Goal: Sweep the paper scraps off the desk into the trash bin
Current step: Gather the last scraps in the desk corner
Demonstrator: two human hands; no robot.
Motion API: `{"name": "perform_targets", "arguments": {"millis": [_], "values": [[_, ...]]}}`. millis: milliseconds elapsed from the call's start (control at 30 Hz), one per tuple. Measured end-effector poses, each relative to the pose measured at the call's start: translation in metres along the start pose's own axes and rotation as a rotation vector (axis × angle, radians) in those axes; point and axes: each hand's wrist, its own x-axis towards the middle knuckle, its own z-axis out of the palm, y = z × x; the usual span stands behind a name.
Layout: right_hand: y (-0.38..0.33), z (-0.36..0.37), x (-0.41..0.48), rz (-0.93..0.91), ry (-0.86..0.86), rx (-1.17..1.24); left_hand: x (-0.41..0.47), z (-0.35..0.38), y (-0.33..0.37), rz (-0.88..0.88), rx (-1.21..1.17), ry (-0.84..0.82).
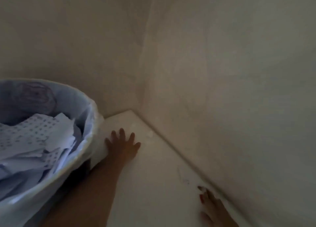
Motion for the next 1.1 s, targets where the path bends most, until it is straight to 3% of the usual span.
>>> {"name": "perform_targets", "arguments": {"millis": [33, 133, 167, 233, 300, 400, 467, 600, 667, 767, 900, 967, 1033, 1100], "values": [[-0.012, -0.008, -0.002, -0.042, 0.111, -0.007, -0.002, 0.008, 0.003, 0.017, 0.031, -0.031], [-0.05, -0.027, -0.022, 0.132, 0.119, 0.044, -0.044, 0.035, 0.049, 0.248, 0.112, -0.088], [-0.064, -0.031, -0.024, 0.227, 0.087, 0.098, -0.064, 0.043, 0.066, 0.334, 0.12, -0.103], [-0.086, -0.038, -0.036, 0.403, -0.151, 0.239, -0.103, 0.057, 0.09, 0.464, 0.106, -0.16], [-0.101, -0.047, -0.052, 0.348, -0.038, 0.223, -0.143, 0.068, 0.111, 0.6, 0.128, -0.211], [-0.107, -0.054, -0.082, 0.331, -0.148, 0.381, -0.184, 0.083, 0.128, 0.751, 0.207, -0.259], [-0.105, -0.061, -0.094, 0.308, -0.073, 0.482, -0.198, 0.091, 0.133, 0.774, 0.194, -0.259], [-0.061, -0.075, -0.083, 0.575, 0.157, 0.482, -0.192, 0.09, 0.149, 0.796, 0.097, -0.19], [-0.039, -0.082, -0.061, 0.654, 0.087, 0.464, -0.191, 0.096, 0.157, 0.848, 0.125, -0.222], [-0.028, -0.075, -0.046, 0.638, -0.21, 0.438, -0.198, 0.111, 0.166, 0.941, 0.225, -0.244], [-0.044, -0.067, -0.084, 0.614, -0.259, 0.384, -0.227, 0.119, 0.156, 1.025, 0.2, -0.304], [-0.063, -0.074, -0.109, 0.625, -0.279, 0.471, -0.248, 0.114, 0.145, 1.035, 0.172, -0.373], [-0.078, -0.088, -0.127, 0.748, -0.186, 0.608, -0.264, 0.104, 0.136, 1.018, 0.107, -0.432], [-0.086, -0.099, -0.142, 0.968, 0.037, 0.719, -0.272, 0.091, 0.129, 0.962, -0.044, -0.477]]}}
